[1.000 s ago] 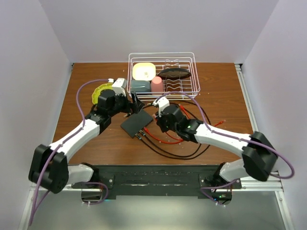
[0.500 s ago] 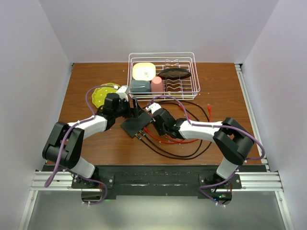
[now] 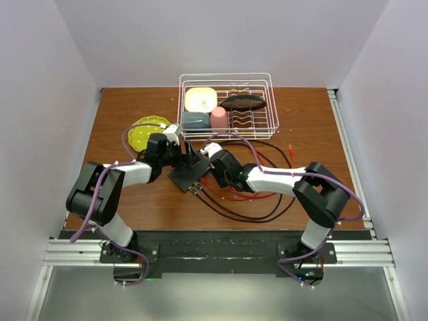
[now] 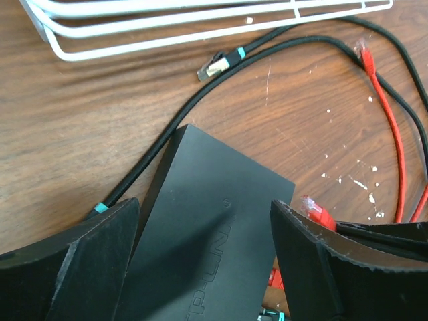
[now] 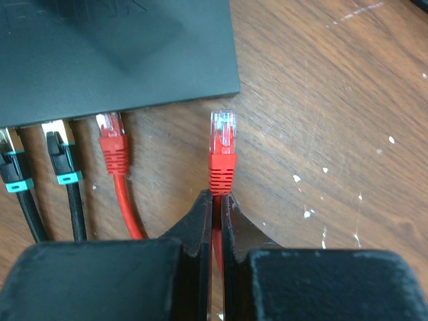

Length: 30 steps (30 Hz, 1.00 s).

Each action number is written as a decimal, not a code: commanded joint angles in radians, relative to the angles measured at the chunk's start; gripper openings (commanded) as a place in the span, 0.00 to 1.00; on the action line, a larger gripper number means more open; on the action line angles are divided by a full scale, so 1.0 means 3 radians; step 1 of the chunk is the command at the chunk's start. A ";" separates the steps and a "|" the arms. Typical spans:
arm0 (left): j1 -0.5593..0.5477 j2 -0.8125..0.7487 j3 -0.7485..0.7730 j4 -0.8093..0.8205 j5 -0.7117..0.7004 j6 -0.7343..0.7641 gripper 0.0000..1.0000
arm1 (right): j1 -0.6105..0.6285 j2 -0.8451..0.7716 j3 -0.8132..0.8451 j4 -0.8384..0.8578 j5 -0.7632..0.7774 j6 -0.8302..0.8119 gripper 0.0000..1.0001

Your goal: Insert the plug into the switch port

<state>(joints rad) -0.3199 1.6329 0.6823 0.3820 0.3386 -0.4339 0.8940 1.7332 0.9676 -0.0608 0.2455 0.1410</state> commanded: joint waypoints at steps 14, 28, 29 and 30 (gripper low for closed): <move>0.0064 0.0176 0.0109 0.0138 0.0237 0.0071 0.73 | 0.0144 0.0282 0.0241 -0.0007 -0.0031 -0.0086 0.00; 0.0084 0.0161 0.0119 0.0122 0.0334 0.0045 0.68 | 0.0221 0.0236 0.0344 -0.0221 -0.0016 -0.0081 0.00; 0.0084 0.0161 0.0114 0.0133 0.0344 0.0045 0.68 | 0.0226 0.0251 0.0359 -0.0232 -0.0026 -0.0081 0.00; 0.0084 0.0161 0.0109 0.0138 0.0354 0.0035 0.67 | 0.0226 0.0256 0.0369 -0.0237 -0.0026 -0.0076 0.00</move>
<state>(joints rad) -0.3008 1.6772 0.6846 0.3950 0.3943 -0.4259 0.9485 1.8057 1.0317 -0.1192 0.2451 0.1226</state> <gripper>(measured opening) 0.681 0.031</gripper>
